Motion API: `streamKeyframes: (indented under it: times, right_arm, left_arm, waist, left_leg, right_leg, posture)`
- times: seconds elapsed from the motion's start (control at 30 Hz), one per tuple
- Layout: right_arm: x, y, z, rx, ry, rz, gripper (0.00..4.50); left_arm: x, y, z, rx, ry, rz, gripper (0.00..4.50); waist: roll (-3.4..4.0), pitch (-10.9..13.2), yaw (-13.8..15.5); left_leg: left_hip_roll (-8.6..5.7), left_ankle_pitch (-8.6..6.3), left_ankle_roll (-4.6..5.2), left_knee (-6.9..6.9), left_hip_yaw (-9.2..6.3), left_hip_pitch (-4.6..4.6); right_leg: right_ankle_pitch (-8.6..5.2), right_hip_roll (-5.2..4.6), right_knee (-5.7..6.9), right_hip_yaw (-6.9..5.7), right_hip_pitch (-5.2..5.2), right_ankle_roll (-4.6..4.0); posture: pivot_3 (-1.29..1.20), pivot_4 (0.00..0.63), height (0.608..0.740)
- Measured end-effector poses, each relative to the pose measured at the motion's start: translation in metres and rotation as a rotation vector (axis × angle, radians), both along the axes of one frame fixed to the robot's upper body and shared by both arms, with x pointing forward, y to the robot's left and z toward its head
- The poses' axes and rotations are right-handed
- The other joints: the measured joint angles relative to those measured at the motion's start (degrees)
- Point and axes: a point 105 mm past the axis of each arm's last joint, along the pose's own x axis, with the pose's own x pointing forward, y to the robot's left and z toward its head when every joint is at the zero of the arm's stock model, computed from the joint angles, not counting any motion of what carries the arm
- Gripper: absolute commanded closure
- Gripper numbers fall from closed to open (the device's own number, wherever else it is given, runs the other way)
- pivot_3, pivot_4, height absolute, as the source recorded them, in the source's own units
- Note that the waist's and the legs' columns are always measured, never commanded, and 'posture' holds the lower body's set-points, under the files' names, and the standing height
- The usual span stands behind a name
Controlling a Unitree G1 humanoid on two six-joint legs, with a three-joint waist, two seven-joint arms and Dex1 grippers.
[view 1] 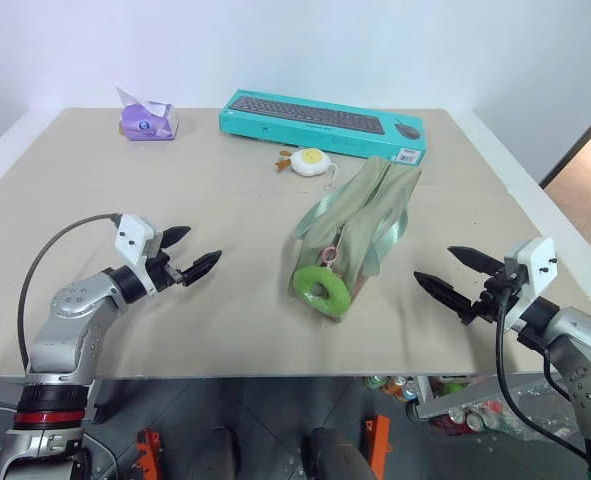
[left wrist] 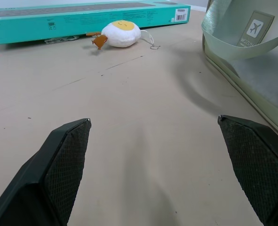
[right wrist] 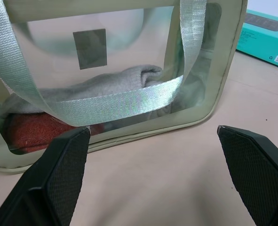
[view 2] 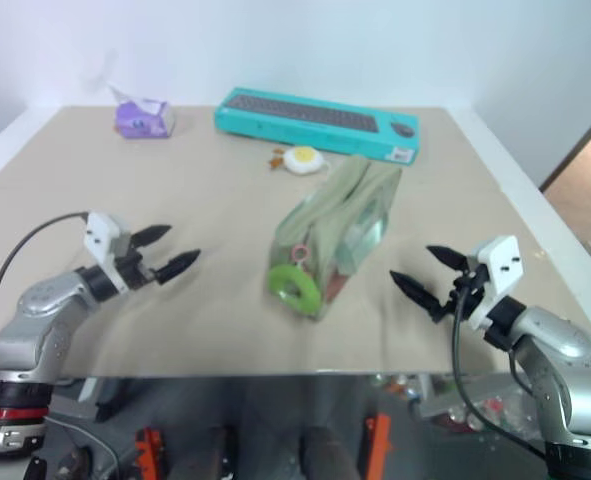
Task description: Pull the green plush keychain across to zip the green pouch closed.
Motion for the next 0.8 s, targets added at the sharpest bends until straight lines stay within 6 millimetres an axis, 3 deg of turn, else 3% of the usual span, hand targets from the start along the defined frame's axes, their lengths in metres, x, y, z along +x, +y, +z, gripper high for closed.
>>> streamKeyframes:
  times: [0.57,0.7,0.8]
  right_arm:
    - [0.005,0.0,0.006,-0.015,-0.013,0.019,0.01]
    - [0.003,0.001,0.005,-0.026,-0.009,0.034,0.01]
    - [0.0,-0.001,0.009,-0.097,-0.018,0.063,0.01]
  left_arm:
    - [-0.006,-0.009,0.003,-0.053,0.021,-0.104,0.01]
    - [-0.009,-0.013,0.012,-0.047,0.001,-0.171,0.01]
    - [-0.016,-0.02,0.03,-0.024,-0.026,-0.26,0.01]
  waist:
    - [0.0,0.0,-0.01]
    - [0.0,0.0,-0.01]
    - [0.0,0.0,-0.01]
  left_leg:
    - [0.0,0.0,0.0,0.0,0.0,0.0]
    - [-0.01,0.0,0.0,0.0,0.0,0.0]
    - [-0.01,0.0,0.0,0.0,0.0,-0.01]
  right_leg:
    - [0.01,0.0,0.0,-0.01,0.0,0.0]
    - [0.01,0.0,0.0,-0.01,0.0,0.0]
    - [0.0,0.0,0.0,-0.01,-0.01,0.01]
  posture:
    - [0.0,0.15,0.74]
    - [0.0,0.15,0.74]
    - [0.0,0.15,0.74]
